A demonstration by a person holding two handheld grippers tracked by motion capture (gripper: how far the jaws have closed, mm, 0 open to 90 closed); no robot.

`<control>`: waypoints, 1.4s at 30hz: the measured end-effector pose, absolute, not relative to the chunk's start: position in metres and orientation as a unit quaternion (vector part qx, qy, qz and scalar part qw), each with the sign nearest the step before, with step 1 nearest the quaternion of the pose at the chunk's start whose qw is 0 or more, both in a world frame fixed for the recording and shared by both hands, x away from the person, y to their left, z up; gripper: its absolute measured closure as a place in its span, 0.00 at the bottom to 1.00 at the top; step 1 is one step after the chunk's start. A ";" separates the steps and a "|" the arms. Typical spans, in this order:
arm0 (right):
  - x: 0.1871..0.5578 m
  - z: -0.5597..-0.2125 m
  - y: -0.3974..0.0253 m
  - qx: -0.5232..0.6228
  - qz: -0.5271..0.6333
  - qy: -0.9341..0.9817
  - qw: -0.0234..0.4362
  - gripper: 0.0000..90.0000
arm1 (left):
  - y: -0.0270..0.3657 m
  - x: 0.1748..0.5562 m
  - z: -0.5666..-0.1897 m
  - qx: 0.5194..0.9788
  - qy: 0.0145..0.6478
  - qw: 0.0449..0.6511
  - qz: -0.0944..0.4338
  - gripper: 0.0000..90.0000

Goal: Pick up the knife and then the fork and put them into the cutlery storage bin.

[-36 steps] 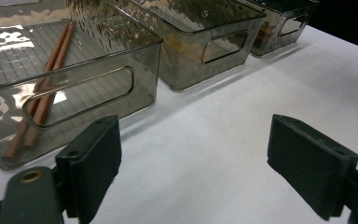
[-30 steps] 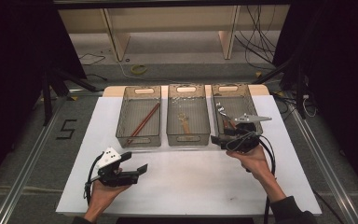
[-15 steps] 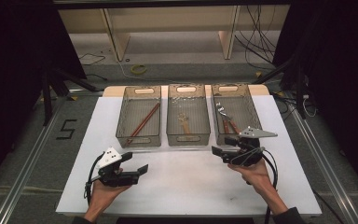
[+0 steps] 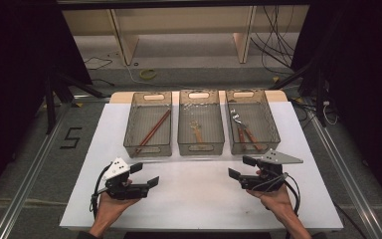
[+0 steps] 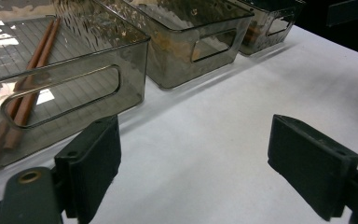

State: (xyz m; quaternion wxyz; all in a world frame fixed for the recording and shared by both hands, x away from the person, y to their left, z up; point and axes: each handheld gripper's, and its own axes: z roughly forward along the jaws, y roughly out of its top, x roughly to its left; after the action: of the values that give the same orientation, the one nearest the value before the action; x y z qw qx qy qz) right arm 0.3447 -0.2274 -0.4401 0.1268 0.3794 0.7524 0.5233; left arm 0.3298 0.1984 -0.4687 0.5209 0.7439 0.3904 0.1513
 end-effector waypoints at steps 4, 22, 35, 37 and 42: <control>0.337 -0.442 -0.229 0.370 0.528 0.753 0.132 0.25 | 0.199 0.330 -0.469 0.743 0.390 0.524 0.147 0.18; 0.324 -0.450 -0.237 0.376 0.527 0.750 0.141 0.24 | 0.197 0.329 -0.469 0.743 0.386 0.528 0.143 0.18; 0.317 -0.457 -0.240 0.383 0.516 0.753 0.140 0.24 | 0.197 0.328 -0.469 0.745 0.383 0.527 0.143 0.18; 0.317 -0.457 -0.241 0.382 0.516 0.753 0.142 0.24 | 0.197 0.328 -0.469 0.745 0.384 0.527 0.142 0.18; 0.318 -0.457 -0.241 0.383 0.517 0.752 0.144 0.24 | 0.197 0.329 -0.469 0.746 0.383 0.526 0.143 0.18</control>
State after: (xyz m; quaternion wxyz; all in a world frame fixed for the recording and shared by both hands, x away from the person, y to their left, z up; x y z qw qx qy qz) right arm 0.3178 -0.2412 -0.4569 0.1436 0.3826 0.7520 0.5171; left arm 0.3288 0.1967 -0.4690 0.5264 0.7458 0.3826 0.1427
